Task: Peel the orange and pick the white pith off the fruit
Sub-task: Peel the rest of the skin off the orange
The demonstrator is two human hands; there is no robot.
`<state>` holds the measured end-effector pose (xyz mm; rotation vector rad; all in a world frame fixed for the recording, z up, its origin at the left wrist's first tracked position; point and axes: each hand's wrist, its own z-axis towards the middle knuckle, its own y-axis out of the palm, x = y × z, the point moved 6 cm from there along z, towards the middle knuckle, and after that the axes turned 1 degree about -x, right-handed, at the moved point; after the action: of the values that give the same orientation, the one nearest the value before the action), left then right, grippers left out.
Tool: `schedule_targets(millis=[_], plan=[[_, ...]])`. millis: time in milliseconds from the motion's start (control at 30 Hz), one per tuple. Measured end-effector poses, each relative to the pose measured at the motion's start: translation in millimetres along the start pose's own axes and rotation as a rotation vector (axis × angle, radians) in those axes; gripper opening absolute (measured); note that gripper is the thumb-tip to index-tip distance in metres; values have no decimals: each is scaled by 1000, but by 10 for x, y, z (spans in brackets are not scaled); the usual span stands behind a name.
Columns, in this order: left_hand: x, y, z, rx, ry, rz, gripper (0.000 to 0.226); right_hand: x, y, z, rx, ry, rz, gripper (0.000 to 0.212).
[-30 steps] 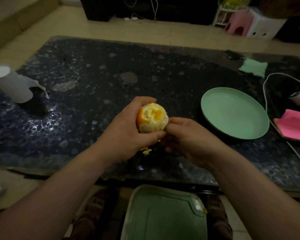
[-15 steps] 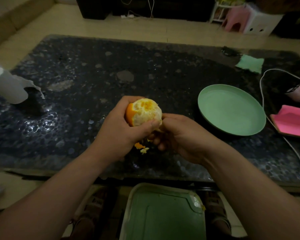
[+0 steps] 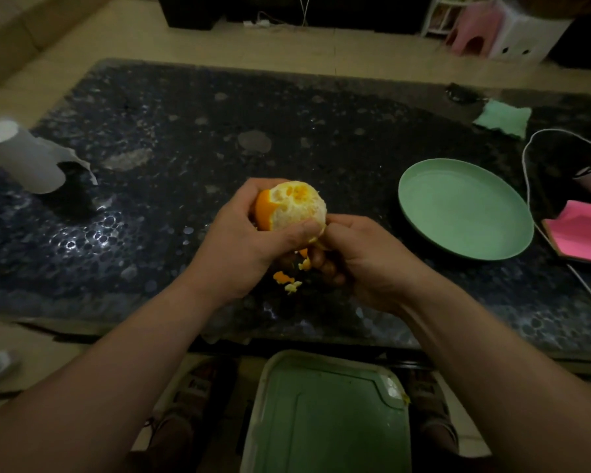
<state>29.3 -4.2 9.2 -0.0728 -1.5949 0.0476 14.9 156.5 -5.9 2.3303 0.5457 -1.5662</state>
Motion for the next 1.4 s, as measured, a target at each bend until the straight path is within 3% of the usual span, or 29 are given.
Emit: schedule_targets(millis=[233,333,433,600,667,733,800,933,1133,1267,1400], plan=[[-184,17,18,27,-166,-282,61,109,33,87,-71,56,204,27],[-271,5,22,61,-265,-530,69,152,51,108,-114,68,380,20],[-304,-63,42,93,-338,-757,76,219,102,172,-81,77,415,33],[-398,-57,12,88,-373,-560,70,233,111,266,154,-67,-339,23],[-410,-75,9,128,-366,-567,68,185,66,265,243,-143,-528,26],[-417,-105,26,178,-351,-600,71,133,23,228,295,-163,-535,27],[-417,-107,37,180,-331,-608,74,109,23,157,285,-134,-389,26],[-355,-16,26,70,-311,-560,67,99,129,90,192,-125,-198,31],[-260,-50,25,45,-363,-334,73,-17,40,15,154,-246,-399,33],[-185,23,5,23,-321,-217,62,-6,43,1,118,-253,-417,35],[-190,76,-22,109,-219,-176,41,19,41,51,103,-223,-378,34]])
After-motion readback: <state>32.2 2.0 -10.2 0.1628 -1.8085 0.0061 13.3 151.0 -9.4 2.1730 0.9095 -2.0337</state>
